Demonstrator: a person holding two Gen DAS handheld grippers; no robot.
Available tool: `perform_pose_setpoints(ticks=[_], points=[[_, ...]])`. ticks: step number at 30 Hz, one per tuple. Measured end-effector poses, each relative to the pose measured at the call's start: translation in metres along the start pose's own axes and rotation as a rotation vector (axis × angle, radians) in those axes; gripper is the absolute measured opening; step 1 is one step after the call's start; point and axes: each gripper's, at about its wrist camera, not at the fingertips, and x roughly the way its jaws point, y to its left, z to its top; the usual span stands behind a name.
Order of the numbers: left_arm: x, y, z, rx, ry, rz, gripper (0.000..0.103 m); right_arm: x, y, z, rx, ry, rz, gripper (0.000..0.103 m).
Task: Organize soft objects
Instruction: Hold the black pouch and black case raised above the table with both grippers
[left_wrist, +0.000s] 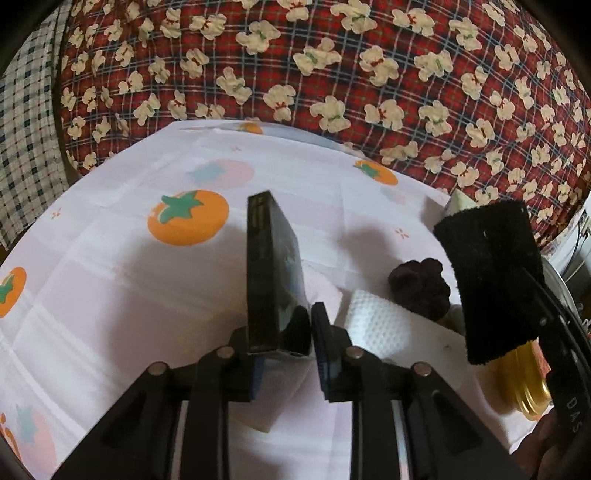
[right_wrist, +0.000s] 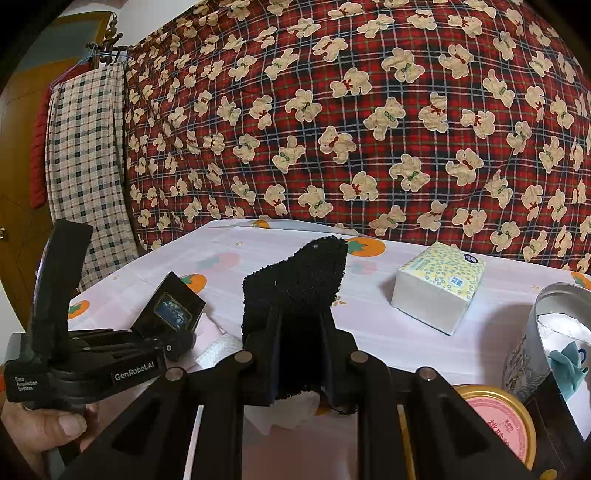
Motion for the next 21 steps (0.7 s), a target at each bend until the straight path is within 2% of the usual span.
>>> perform_pose_setpoints(ticks=[6, 9, 13, 15, 17, 21], points=[[-0.006, 0.004, 0.000, -0.021, -0.030, 0.024, 0.023, 0.000, 0.000, 0.000, 0.001, 0.000, 0.002, 0.020], [-0.008, 0.007, 0.000, -0.037, -0.040, 0.040, 0.033, 0.000, 0.000, 0.000, 0.001, 0.000, 0.001, 0.020], [-0.009, 0.006, 0.001, -0.030, -0.051, 0.034, 0.033, 0.000, 0.000, 0.000, 0.001, 0.000, 0.002, 0.020], [-0.013, 0.009, 0.000, -0.039, -0.071, 0.005, 0.027, 0.000, 0.000, 0.000, 0.002, 0.000, 0.002, 0.020], [-0.014, 0.011, 0.001, -0.052, -0.078, -0.040, 0.015, 0.000, 0.000, 0.000, 0.001, 0.001, 0.002, 0.020], [-0.010, 0.016, 0.001, -0.085, -0.056, -0.059, 0.013, 0.000, -0.001, 0.000, 0.002, -0.001, 0.003, 0.020]])
